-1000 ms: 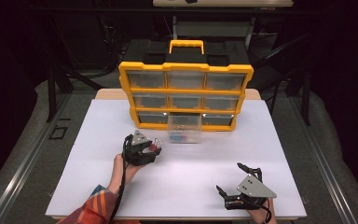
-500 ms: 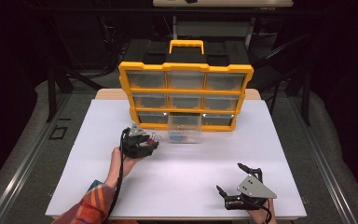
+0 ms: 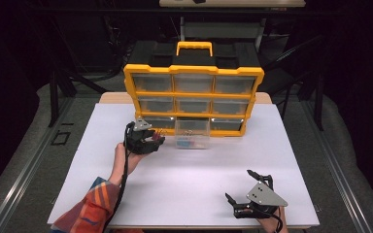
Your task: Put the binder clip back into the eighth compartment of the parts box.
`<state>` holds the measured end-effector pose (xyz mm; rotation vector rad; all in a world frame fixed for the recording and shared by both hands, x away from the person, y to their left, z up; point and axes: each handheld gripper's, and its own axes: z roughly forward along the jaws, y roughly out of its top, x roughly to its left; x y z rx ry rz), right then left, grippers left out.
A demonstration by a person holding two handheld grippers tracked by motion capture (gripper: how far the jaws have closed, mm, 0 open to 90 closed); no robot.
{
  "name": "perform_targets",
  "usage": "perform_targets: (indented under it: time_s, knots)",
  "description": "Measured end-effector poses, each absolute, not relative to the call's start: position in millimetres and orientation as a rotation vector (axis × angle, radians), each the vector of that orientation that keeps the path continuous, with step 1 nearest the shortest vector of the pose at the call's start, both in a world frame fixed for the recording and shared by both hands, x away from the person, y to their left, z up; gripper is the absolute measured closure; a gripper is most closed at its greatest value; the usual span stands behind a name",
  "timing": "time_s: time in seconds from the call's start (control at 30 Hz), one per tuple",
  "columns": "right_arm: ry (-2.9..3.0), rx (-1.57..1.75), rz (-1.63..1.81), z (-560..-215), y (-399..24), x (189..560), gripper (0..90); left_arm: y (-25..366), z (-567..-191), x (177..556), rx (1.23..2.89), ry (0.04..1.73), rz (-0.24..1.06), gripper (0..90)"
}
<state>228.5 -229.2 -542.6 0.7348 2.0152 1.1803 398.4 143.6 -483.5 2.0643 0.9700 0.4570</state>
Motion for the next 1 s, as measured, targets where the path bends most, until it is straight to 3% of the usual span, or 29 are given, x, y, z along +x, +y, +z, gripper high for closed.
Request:
perform_targets:
  time_s: [1.0]
  knots:
    - [2.010,0.744,1.184,-542.1,-230.7,227.1,0.5,118.8,-437.5,414.0,2.039,0.896,0.478,49.7]
